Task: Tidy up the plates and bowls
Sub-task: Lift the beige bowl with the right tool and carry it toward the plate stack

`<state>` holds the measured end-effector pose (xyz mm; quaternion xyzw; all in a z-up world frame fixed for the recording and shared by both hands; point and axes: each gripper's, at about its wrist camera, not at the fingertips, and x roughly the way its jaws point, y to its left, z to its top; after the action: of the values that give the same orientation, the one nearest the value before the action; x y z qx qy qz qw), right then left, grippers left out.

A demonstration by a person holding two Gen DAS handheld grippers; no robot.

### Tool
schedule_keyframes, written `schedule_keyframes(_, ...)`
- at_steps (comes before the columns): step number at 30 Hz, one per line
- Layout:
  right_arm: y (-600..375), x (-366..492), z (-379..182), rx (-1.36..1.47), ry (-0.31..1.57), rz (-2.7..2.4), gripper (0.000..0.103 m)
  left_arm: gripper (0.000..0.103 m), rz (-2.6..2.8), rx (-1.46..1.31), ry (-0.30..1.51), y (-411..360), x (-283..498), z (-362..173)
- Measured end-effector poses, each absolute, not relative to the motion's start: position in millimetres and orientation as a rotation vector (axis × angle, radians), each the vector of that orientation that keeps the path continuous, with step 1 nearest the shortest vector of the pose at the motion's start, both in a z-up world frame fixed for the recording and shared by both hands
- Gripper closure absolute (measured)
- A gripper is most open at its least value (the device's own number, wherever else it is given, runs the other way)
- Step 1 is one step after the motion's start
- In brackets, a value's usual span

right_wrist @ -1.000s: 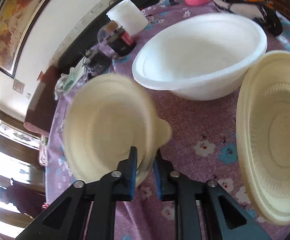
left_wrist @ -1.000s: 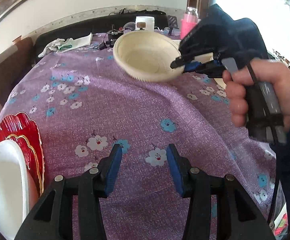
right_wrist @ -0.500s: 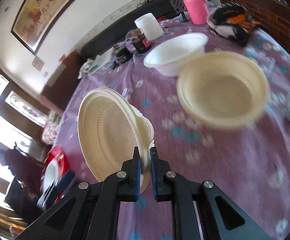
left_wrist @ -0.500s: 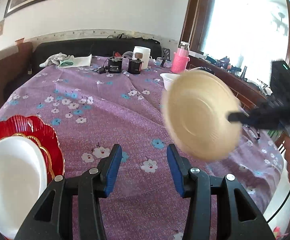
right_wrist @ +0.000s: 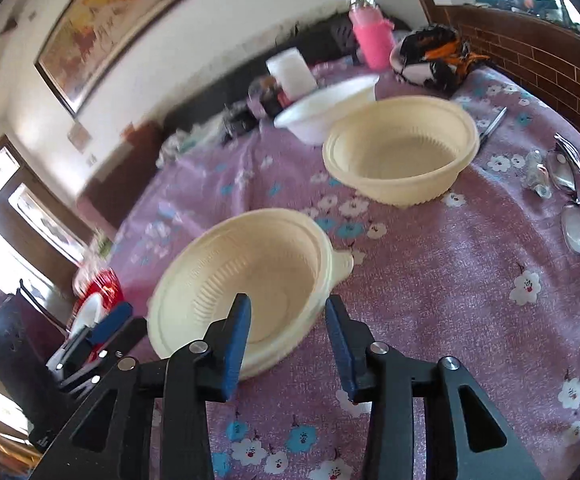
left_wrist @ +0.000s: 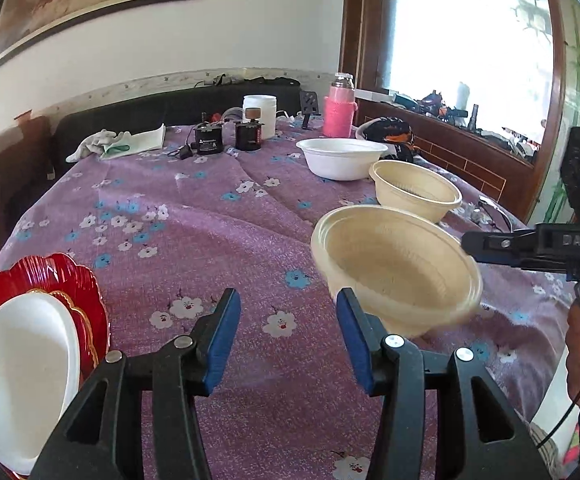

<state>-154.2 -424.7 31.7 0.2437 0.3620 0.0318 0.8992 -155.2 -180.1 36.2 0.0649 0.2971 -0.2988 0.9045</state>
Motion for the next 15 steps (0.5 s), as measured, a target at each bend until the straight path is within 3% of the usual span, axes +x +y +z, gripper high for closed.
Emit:
schedule_keyframes(10,-432,-202,46,0.401,0.460,-0.030,0.061,0.053,-0.611,0.146,0.620,-182,-155,35)
schedule_keyframes(15,-443,-197,32,0.534,0.510,0.060,0.061,0.053,-0.605,0.148,0.618,-183,-155,35)
